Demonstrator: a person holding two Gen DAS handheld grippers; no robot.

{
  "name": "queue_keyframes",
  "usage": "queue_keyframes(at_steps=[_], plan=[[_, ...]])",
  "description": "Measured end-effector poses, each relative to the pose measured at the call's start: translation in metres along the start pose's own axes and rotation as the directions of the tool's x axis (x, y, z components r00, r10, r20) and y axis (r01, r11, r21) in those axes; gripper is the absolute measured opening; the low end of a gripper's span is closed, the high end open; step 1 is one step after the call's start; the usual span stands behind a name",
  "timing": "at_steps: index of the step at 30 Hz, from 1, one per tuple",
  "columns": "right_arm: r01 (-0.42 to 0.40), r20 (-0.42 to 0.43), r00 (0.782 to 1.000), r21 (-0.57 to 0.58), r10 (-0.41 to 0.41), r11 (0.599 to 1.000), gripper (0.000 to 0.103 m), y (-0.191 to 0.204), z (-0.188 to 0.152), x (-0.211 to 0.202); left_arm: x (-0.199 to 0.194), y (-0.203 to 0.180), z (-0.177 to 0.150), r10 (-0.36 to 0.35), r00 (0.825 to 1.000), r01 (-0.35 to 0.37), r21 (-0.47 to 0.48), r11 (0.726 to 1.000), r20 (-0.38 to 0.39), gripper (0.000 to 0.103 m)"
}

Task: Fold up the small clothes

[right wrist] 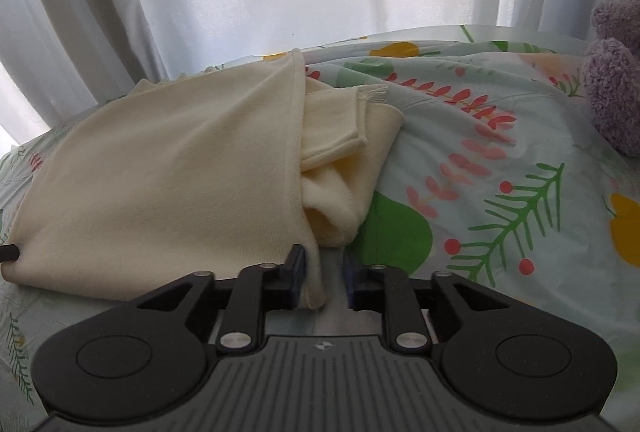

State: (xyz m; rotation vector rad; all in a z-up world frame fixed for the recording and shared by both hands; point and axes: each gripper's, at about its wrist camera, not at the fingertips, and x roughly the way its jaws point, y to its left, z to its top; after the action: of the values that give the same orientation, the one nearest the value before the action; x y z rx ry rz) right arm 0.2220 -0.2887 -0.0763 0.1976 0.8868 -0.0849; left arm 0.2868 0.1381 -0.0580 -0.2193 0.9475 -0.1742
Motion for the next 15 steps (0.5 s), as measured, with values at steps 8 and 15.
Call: queue_keyframes(at_steps=[8, 15], plan=[[0.038, 0.213, 0.977, -0.202, 0.006, 0.979, 0.037, 0.058, 0.002, -0.021, 0.025, 0.020, 0.022, -0.134, 0.991, 0.132, -0.190, 0.973, -0.002, 0.049], [-0.068, 0.157, 0.982, -0.249, 0.109, 0.966, 0.034, 0.114, -0.006, 0.009, 0.043, 0.017, 0.033, -0.175, 0.984, 0.173, -0.269, 0.948, 0.014, 0.037]])
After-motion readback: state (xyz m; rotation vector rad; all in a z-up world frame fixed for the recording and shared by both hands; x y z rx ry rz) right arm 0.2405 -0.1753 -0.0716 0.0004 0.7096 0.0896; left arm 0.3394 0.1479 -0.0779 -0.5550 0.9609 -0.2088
